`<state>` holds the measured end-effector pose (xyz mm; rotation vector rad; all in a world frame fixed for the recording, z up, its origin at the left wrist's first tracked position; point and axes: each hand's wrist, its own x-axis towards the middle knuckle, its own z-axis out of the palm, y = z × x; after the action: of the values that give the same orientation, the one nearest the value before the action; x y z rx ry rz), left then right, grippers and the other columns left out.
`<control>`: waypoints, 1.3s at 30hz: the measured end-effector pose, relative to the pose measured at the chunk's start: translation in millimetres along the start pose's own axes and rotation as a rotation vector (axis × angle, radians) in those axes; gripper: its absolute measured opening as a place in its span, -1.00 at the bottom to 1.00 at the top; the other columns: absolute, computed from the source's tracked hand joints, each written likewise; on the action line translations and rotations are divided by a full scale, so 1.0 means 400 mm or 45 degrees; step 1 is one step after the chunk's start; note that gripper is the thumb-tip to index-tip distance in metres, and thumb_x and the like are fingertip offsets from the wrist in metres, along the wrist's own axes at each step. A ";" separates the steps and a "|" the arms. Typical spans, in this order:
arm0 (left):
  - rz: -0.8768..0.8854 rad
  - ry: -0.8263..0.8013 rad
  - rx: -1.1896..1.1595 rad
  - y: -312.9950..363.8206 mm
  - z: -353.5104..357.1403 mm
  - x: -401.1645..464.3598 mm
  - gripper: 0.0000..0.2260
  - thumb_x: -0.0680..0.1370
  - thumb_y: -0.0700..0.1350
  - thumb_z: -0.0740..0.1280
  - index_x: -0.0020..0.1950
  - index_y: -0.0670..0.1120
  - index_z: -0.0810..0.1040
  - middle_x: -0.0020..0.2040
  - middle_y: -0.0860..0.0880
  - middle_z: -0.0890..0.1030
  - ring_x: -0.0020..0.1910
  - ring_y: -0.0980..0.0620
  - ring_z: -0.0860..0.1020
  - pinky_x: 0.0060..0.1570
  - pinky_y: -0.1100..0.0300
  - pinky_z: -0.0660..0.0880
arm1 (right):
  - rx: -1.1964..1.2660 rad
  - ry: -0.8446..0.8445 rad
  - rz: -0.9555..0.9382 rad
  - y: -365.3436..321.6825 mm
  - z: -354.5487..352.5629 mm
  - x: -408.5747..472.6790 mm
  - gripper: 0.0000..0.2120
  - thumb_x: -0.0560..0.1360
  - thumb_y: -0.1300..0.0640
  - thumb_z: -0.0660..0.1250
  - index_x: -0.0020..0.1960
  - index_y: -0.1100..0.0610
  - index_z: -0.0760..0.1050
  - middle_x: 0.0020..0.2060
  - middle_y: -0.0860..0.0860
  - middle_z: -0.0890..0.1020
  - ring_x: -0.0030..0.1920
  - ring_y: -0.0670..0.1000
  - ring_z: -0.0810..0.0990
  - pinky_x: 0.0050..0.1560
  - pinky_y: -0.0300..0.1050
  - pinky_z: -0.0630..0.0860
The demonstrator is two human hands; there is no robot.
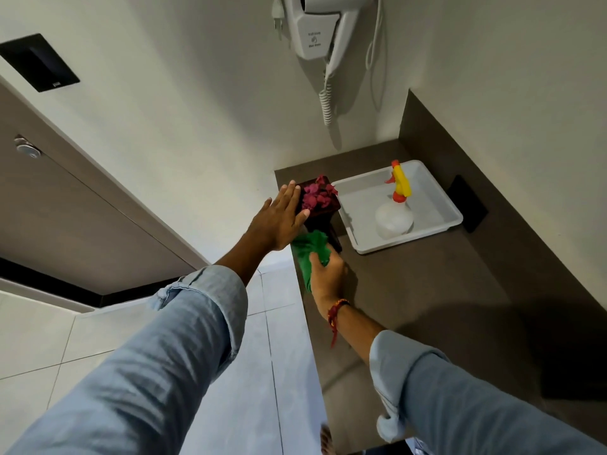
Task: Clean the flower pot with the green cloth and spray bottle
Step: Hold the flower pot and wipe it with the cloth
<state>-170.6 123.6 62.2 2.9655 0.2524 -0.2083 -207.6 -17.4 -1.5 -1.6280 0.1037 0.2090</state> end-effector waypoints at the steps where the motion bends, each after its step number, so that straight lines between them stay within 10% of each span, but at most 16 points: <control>1: 0.003 0.005 -0.006 -0.001 0.001 -0.001 -0.37 0.65 0.20 -0.13 0.63 -0.12 -0.13 0.65 -0.11 -0.10 0.63 -0.08 -0.09 0.57 -0.10 0.03 | -0.004 0.097 0.032 -0.007 -0.010 0.002 -0.64 0.55 0.31 0.30 0.34 0.29 0.49 0.18 0.23 0.65 0.19 0.19 0.62 0.20 -0.06 0.59; 6: -0.005 0.003 -0.013 -0.005 0.001 0.000 -0.37 0.65 0.21 -0.14 0.63 -0.11 -0.13 0.65 -0.11 -0.11 0.63 -0.07 -0.10 0.57 -0.10 0.03 | -0.189 0.359 0.037 -0.055 -0.032 0.060 -0.58 0.62 0.22 0.24 0.46 0.24 0.35 0.29 0.24 0.58 0.28 0.22 0.57 0.27 -0.03 0.49; 39: -0.026 0.002 -0.066 0.016 -0.008 -0.006 -0.37 0.66 0.18 -0.10 0.62 -0.14 -0.11 0.65 -0.14 -0.09 0.63 -0.11 -0.09 0.56 -0.14 0.08 | -0.530 -0.073 -0.078 0.094 0.084 0.032 -0.61 0.62 0.22 0.25 0.43 0.23 0.40 0.37 0.25 0.50 0.38 0.24 0.48 0.37 0.11 0.48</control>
<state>-171.2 117.4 66.6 2.9130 0.2836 -0.1986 -204.5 14.0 -42.6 -2.0347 -0.0373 0.2410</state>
